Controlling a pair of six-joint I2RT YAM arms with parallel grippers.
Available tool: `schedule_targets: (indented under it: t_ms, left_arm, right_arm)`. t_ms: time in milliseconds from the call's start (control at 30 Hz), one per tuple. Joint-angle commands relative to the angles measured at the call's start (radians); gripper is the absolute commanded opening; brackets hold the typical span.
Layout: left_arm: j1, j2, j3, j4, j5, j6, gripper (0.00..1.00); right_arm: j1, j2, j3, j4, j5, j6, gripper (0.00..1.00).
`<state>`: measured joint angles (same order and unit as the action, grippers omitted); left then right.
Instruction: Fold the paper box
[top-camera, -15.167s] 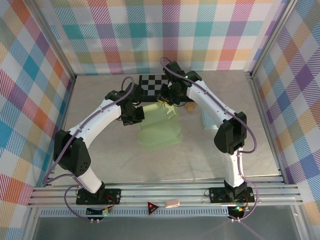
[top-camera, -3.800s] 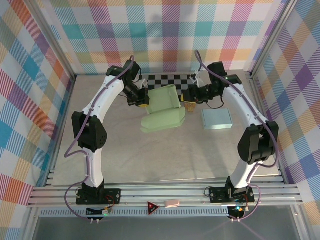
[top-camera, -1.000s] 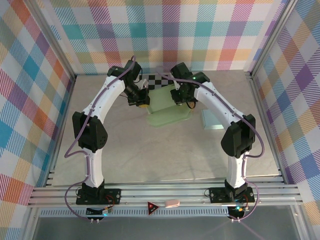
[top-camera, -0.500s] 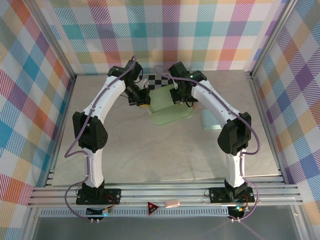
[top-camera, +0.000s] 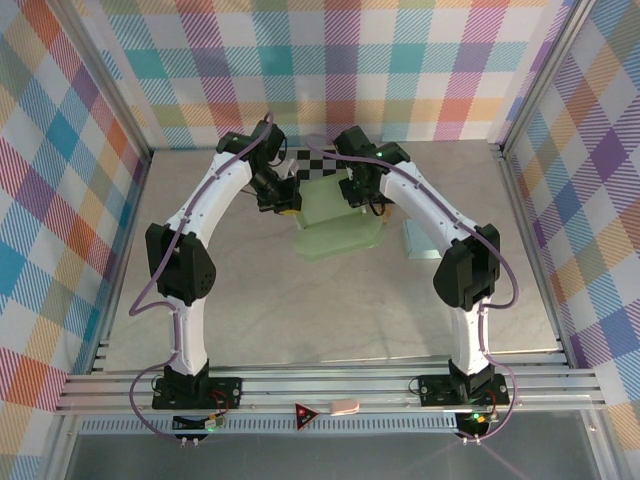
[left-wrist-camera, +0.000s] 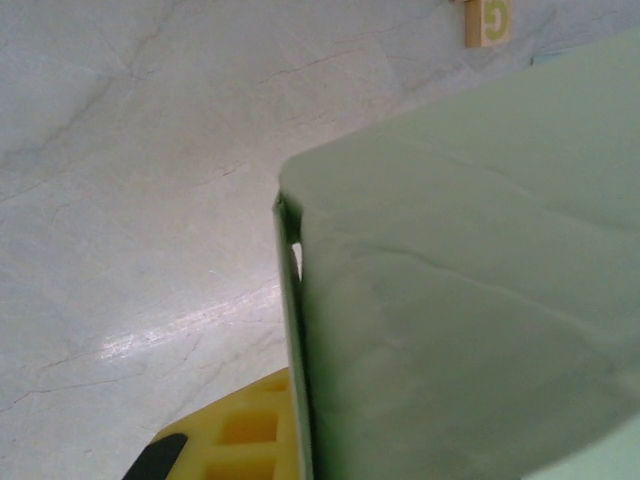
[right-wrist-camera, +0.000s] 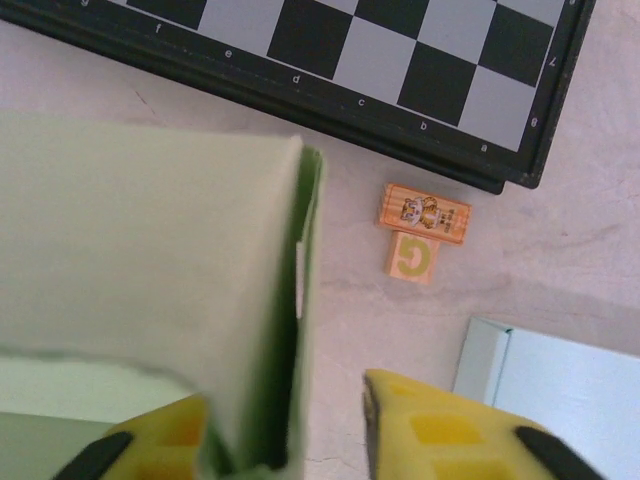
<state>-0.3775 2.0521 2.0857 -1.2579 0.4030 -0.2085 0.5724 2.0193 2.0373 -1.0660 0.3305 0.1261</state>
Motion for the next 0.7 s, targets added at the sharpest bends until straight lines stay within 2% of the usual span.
schedule_targets:
  t_ms: [0,200,367,533,667]
  left_arm:
    - [-0.008,-0.049,0.027,-0.046,0.027,0.021,0.00]
    - [-0.012,-0.039,0.028,-0.049,0.020,0.024,0.00]
    - [-0.012,-0.028,0.048,-0.060,0.018,0.026,0.00]
    - [-0.012,-0.016,0.065,-0.068,0.019,0.029,0.00]
    - [-0.012,-0.010,0.075,-0.072,0.019,0.031,0.00]
  right_arm:
    - [-0.018,-0.001,0.070,-0.008,-0.030,0.018,0.34]
    - [-0.056,0.062,0.272,-0.095,-0.184,0.034,0.44]
    - [-0.095,0.050,0.311,-0.104,-0.307,0.070,0.50]
    - [-0.120,0.029,0.288,-0.103,-0.386,0.069,0.48]
    - [-0.118,-0.002,0.242,-0.097,-0.384,0.061,0.39]
